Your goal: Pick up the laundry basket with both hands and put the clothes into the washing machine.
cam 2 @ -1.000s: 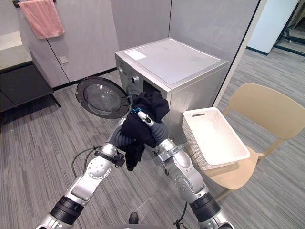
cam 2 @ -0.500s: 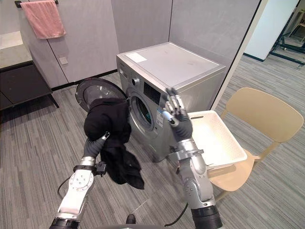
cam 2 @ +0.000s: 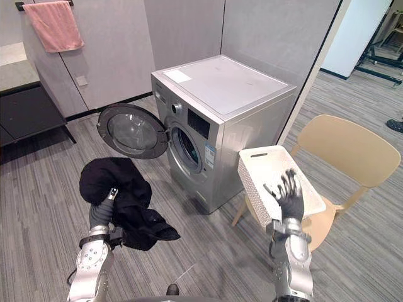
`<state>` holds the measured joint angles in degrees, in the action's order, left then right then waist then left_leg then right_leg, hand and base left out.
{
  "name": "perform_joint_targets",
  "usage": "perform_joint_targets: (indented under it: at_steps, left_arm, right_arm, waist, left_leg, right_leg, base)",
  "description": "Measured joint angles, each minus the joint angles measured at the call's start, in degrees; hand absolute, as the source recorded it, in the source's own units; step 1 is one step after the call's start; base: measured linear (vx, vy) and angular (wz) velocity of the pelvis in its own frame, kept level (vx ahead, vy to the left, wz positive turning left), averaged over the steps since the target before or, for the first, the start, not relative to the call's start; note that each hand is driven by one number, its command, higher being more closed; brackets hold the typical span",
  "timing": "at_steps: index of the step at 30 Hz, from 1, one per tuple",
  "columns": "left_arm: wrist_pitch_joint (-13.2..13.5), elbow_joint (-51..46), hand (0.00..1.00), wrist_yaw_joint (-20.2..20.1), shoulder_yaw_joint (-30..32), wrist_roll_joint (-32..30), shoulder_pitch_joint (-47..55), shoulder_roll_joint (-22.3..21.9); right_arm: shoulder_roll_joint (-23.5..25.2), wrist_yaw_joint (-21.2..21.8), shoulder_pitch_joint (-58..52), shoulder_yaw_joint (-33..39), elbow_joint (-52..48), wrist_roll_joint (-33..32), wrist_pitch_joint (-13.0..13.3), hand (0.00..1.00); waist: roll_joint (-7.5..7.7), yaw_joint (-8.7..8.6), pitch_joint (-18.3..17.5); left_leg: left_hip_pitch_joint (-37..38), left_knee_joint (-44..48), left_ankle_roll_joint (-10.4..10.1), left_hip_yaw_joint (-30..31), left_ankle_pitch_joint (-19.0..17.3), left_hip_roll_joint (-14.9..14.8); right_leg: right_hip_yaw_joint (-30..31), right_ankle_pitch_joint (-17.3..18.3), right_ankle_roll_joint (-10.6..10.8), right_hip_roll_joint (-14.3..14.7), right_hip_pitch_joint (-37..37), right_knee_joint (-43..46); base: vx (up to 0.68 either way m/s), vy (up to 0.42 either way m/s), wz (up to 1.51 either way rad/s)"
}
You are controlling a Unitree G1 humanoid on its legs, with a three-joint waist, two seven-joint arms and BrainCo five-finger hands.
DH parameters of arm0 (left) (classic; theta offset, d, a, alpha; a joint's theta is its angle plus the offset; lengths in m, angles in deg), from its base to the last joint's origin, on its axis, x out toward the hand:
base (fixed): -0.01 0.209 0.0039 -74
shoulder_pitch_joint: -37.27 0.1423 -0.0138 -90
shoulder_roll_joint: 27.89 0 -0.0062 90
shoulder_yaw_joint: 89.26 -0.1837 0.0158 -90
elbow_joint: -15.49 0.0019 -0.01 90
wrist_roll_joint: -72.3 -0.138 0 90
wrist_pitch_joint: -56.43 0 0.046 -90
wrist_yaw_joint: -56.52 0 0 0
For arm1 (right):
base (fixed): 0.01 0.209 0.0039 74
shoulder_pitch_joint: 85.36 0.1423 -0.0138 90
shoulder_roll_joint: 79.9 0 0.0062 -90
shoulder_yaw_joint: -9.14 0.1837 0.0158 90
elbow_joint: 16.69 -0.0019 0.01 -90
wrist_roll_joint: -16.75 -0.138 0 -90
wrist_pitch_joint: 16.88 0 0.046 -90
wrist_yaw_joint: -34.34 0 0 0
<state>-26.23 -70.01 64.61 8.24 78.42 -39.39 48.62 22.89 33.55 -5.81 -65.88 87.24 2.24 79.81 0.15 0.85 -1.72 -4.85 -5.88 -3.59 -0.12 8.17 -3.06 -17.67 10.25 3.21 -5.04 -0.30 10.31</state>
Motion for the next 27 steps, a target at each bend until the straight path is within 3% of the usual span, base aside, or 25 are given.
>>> perform_joint_targets:
  at_steps: [3,4,6,8,9,10,11,13,14,17,18,19,20,21,23,25,27]
  left_arm:
    - [-0.84,0.82,1.00,-0.49,0.21,1.08,1.40,-0.18]
    - [-1.16,0.82,1.00,-0.60,1.30,1.28,2.21,-0.96]
    - [-1.65,0.82,1.00,-0.59,1.88,1.96,2.35,-1.63]
    - [-2.03,0.81,1.00,-0.57,2.05,2.22,1.66,-2.69]
    - [-2.07,0.81,1.00,-0.58,2.06,2.20,1.51,-3.02]
    - [-2.24,0.82,1.00,-0.55,2.06,2.18,1.61,-3.58]
    - [-2.55,0.84,1.00,-0.53,2.27,2.18,2.02,-4.37]
    - [-2.59,0.80,1.00,-0.52,2.36,2.12,2.58,-4.41]
    - [-2.60,0.45,1.00,-0.56,2.89,2.11,2.97,-4.32]
    - [-3.24,-1.32,1.00,-0.58,3.21,2.09,4.18,-3.88]
    - [-3.79,-2.36,1.00,-0.56,2.58,2.08,4.19,-3.87]
    - [-3.81,-2.52,1.00,-0.57,2.45,2.08,4.19,-3.82]
    - [-4.14,-4.79,1.00,-0.55,1.06,1.49,4.15,-2.54]
    - [-4.17,-6.16,1.00,-0.44,-0.47,0.81,3.88,-1.56]
    - [-4.19,-6.37,1.00,-0.34,-1.86,0.34,2.64,-0.27]
    - [-4.14,-5.24,1.00,-0.32,-5.11,0.32,-0.51,-0.30]
    - [-3.73,-3.30,1.00,-0.38,-6.43,0.00,-2.58,-0.28]
  right_arm:
    - [-0.16,-0.74,-0.80,0.00,7.73,4.91,-1.73,0.00]
    - [0.03,-1.94,-1.24,-0.17,11.79,8.07,-2.83,0.00]
    - [0.23,-2.84,-1.90,-0.19,13.82,9.58,-3.00,0.00]
    - [0.49,-4.56,-2.24,-0.08,17.56,12.63,-3.66,0.00]
    - [0.49,-4.84,-2.12,-0.04,18.29,13.16,-3.72,0.00]
    - [0.46,-5.33,-1.73,-0.05,19.17,13.86,-4.32,0.00]
    - [0.24,-5.50,-1.65,0.06,19.88,14.73,-5.22,0.00]
    - [1.14,-5.50,-0.63,-0.22,21.34,15.22,-5.75,0.00]
    - [1.90,-5.51,-0.01,-0.16,21.33,15.36,-5.82,0.00]
    - [3.41,-5.41,0.50,-0.20,21.31,15.62,-6.24,0.00]
    - [3.26,-5.35,0.54,-0.22,21.15,15.62,-6.80,0.00]
    - [3.24,-5.35,0.53,-0.22,21.16,15.62,-6.90,0.00]
    - [3.52,-5.35,0.26,-0.40,21.28,15.60,-7.24,0.00]
    - [4.28,-5.33,-0.01,-0.47,21.32,15.58,-7.24,0.00]
    - [4.88,-5.27,-0.22,-1.22,21.46,15.57,-7.23,0.00]
    - [4.94,-5.31,-0.22,-1.30,21.94,15.55,-7.15,0.00]
    - [4.66,-5.33,-0.03,-1.25,23.65,15.56,-7.11,0.00]
  waist:
    - [0.36,0.08,0.97]
    - [0.86,0.13,2.94]
    - [0.58,0.25,3.92]
    - [1.52,0.49,5.57]
    - [1.30,0.59,6.27]
    - [0.60,1.24,7.03]
    - [-0.69,1.55,7.73]
    - [-0.21,2.33,7.94]
    - [0.08,3.24,8.13]
    - [2.45,3.33,9.41]
    - [2.86,3.22,9.78]
    - [2.96,3.21,9.84]
    - [3.47,2.97,10.89]
    - [3.49,2.22,11.55]
    - [4.07,1.09,11.90]
    - [3.71,-0.69,12.01]
    - [3.39,-1.88,11.78]
  left_leg:
    - [-1.15,0.01,-0.04,0.42,0.03,0.15]
    - [-1.62,0.03,0.15,1.57,-0.13,0.47]
    - [-2.47,0.11,0.32,1.22,-0.28,0.93]
    - [-7.46,6.91,1.15,-5.97,-5.81,0.19]
    - [-8.69,9.76,2.30,-9.86,-6.62,-1.08]
    - [-9.74,13.70,4.01,-15.60,-7.81,-3.03]
    - [-9.85,16.81,4.27,-21.08,-7.79,-5.09]
    - [-10.14,18.44,4.42,-21.25,-9.11,-4.37]
    - [-11.24,21.46,4.45,-21.31,-12.16,-4.49]
    - [-11.01,29.42,4.36,-23.60,-19.46,-4.74]
    - [-10.49,31.62,4.82,-23.44,-22.05,-4.36]
    - [-10.33,31.83,4.80,-23.42,-22.35,-4.26]
    - [-7.79,32.15,5.32,-22.97,-24.51,-3.38]
    - [-6.19,31.97,5.31,-21.77,-25.78,-2.83]
    - [-2.91,29.92,5.08,-20.43,-26.63,-2.11]
    - [0.60,25.38,4.56,-17.48,-27.12,-0.33]
    - [2.32,22.86,3.81,-15.79,-26.72,0.66]
  right_leg:
    - [-1.15,0.71,-0.14,-0.37,-1.19,2.00]
    - [-2.50,1.83,-0.05,-0.96,-1.19,3.61]
    - [-4.34,2.46,-0.01,-1.22,-1.38,4.57]
    - [-9.78,2.68,-0.11,-4.00,-2.11,4.78]
    - [-10.58,2.73,-0.21,-4.51,-2.05,4.96]
    - [-11.63,3.08,0.10,-4.95,-1.96,5.31]
    - [-12.62,4.49,1.22,-5.55,-1.75,7.17]
    - [-12.82,4.82,1.65,-6.93,-1.56,7.93]
    - [-12.79,5.48,2.13,-7.45,-1.40,7.96]
    - [-12.68,8.25,2.97,-10.90,-0.21,14.28]
    - [-10.13,7.05,-0.21,-13.82,-3.69,24.35]
    - [-9.53,6.70,-0.80,-14.25,-4.42,26.09]
    - [-1.84,0.25,-8.08,-16.00,-11.55,40.71]
    - [2.96,0.44,-5.50,-14.51,-15.73,47.48]
    - [4.94,3.91,-3.07,-9.77,-20.00,49.17]
    - [3.53,5.05,-1.32,-5.18,-25.69,38.92]
    - [3.49,3.36,-0.44,-3.42,-27.28,28.30]
  base:
    - [-0.02,-0.014,0.24]
    - [-0.06,-0.023,0.41]
    - [-0.04,-0.014,0.64]
    - [0.02,0.023,1.08]
    - [0.03,0.052,0.81]
    - [0.11,0.076,0.67]
    - [0.15,0.073,0.59]
    - [0.14,0.073,0.22]
    - [0.14,0.106,0.01]
    - [0.19,0.109,0.06]
    - [0.25,0.126,0.02]
    - [0.26,0.180,0.05]
    - [0.29,0.192,0.20]
    - [0.32,0.164,0.27]
    - [0.36,0.094,0.35]
    - [0.51,0.095,0.68]
    - [0.42,0.035,0.87]
